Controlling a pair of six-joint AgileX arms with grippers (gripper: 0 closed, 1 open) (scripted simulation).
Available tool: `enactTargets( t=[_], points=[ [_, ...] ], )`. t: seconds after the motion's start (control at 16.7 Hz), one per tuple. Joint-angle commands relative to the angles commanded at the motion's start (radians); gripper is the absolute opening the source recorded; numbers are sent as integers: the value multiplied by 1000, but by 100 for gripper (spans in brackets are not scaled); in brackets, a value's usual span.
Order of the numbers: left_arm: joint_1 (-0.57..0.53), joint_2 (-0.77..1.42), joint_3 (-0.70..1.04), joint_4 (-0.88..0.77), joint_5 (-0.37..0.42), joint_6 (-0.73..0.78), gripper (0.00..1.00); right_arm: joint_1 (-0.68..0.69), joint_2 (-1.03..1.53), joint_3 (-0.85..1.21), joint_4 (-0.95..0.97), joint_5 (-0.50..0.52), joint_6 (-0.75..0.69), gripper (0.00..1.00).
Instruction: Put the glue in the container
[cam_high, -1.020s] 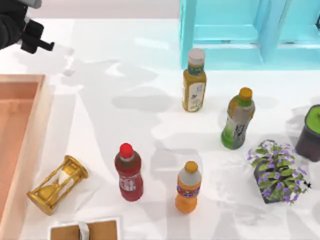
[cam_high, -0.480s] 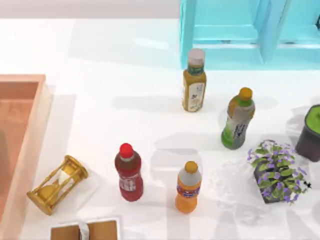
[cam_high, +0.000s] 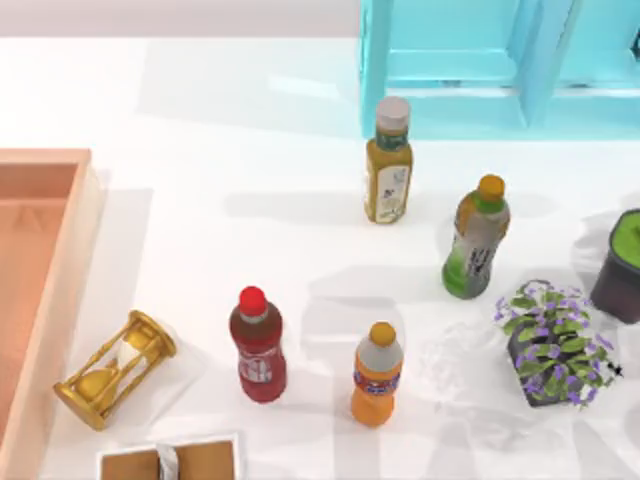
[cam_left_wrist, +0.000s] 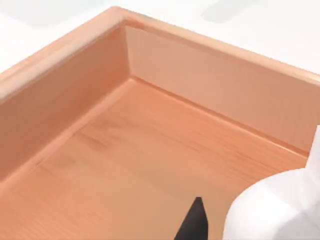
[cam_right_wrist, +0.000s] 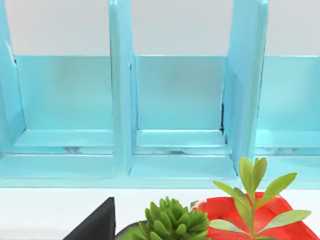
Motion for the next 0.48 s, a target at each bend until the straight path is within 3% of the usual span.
enactTargets(
  t=[0.24,0.48],
  points=[
    [85,53,-32,-168,146,217,0,0,0,0,0,0,0,100],
    [104,68,-42,-209,182,267,0,0,0,0,0,0,0,100]
  ],
)
